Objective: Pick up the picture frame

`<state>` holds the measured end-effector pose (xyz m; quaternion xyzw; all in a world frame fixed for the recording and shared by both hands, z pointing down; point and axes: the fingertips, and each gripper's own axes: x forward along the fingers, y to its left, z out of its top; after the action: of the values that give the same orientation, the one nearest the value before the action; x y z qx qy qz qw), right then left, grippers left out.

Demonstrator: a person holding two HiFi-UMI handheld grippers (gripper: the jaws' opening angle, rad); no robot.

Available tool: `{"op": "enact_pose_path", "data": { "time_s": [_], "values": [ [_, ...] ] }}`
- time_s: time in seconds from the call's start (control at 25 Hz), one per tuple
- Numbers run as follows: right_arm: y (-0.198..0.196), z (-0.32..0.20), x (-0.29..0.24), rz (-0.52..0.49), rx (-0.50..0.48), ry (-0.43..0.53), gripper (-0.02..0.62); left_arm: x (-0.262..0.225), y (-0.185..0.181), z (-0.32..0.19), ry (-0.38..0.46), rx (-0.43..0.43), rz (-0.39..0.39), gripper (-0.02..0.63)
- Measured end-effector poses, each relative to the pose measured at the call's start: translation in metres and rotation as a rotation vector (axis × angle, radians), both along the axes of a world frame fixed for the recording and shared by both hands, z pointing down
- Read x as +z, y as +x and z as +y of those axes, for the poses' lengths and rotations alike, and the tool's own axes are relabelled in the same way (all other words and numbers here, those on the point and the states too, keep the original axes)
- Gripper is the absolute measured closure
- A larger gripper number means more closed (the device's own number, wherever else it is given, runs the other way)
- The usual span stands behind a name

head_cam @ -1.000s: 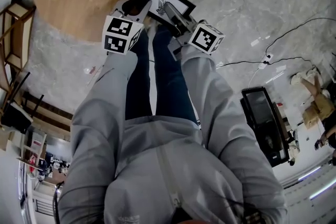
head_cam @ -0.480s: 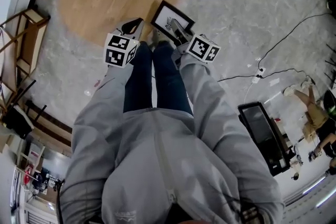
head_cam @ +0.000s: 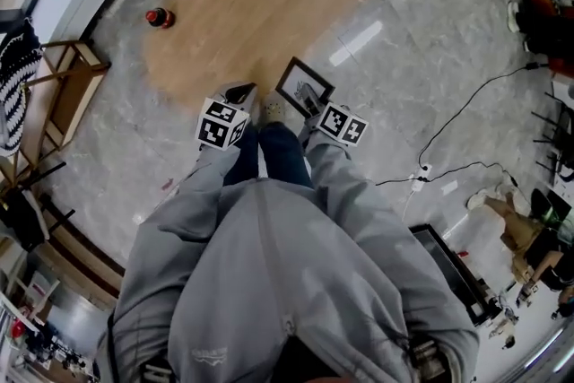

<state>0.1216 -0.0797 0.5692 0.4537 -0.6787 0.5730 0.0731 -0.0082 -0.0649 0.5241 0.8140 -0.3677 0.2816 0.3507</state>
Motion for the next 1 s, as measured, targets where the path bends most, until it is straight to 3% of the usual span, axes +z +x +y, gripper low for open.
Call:
{"op": "enact_pose_path", "data": {
  "time_s": [0.16,0.32,0.64,1.0],
  "values": [
    [-0.010,-0.008,-0.043,0.029,-0.063,0.091,0.558,-0.037,-0.010,0.001,0.042,-0.020,-0.008,0.589],
    [-0.021,-0.013,-0.086,0.073,-0.136,0.191,0.558,-0.074,-0.027,0.002,0.082,-0.094,0.023,0.589],
    [-0.052,-0.039,-0.187,0.162,-0.272,0.478,0.558,-0.144,-0.060,-0.016,0.256,-0.204,0.010,0.589],
    [-0.092,-0.045,-0.290,0.242,-0.306,0.769,0.558,-0.220,-0.099,-0.021,0.450,-0.302,0.001,0.589]
  ]
}}
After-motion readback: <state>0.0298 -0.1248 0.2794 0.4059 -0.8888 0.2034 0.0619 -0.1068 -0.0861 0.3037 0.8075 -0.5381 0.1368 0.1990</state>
